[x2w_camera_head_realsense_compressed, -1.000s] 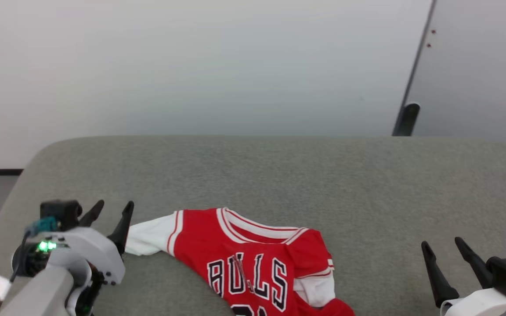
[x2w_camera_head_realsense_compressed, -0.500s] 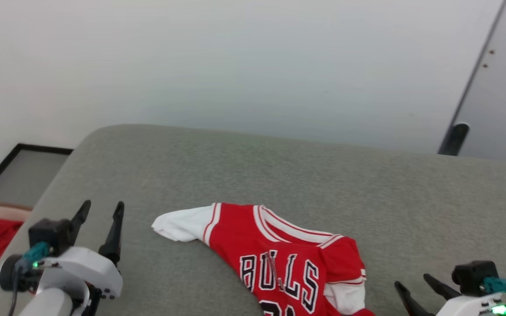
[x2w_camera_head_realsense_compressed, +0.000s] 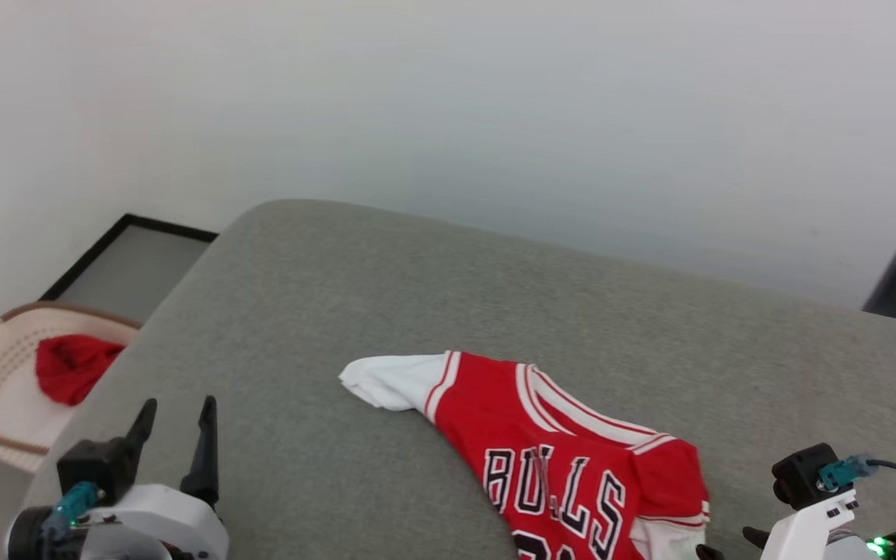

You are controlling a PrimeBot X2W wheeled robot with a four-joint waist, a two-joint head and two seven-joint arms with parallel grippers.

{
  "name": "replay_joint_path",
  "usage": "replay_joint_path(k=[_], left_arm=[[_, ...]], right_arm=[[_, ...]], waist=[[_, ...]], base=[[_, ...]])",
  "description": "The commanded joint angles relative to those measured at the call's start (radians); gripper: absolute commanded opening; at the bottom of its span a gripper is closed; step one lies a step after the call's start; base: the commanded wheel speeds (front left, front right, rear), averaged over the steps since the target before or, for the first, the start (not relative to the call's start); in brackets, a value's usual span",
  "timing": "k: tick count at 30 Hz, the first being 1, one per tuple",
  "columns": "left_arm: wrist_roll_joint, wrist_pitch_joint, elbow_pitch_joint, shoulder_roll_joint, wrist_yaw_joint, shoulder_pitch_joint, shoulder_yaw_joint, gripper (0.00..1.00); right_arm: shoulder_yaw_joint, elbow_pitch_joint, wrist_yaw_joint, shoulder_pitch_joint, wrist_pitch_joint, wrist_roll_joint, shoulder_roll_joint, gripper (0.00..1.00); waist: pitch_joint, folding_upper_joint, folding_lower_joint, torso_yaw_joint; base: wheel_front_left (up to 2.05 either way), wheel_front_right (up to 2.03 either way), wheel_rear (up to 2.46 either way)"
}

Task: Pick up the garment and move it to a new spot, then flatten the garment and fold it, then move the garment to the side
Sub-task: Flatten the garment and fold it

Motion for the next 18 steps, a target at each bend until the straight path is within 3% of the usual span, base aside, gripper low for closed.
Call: replay_joint_path(k=[1,11,18], left_arm=[[0.008,-0.001,-0.003,-0.006,-0.002,0.010,0.007,1.00],[0.109,-0.001,0.009,-0.099,-0.059,0.024,0.081,1.00],[0.163,-0.001,0.014,-0.149,-0.089,0.022,0.145,1.00]], right_arm=[[0.005,0.002,0.000,-0.011,0.005,0.007,-0.004,1.00],[0.028,0.083,0.000,-0.035,0.073,-0.042,0.002,1.00],[0.067,0.175,0.000,-0.079,0.105,-0.071,0.022,1.00]], waist=[[0.006,-0.0001,0.0000,0.038],[0.030,-0.0001,0.0000,0.142],[0.046,-0.0001,0.0000,0.160]], base=[[0.00,0.00,0.00],[0.00,0.00,0.00],[0.00,0.00,0.00]])
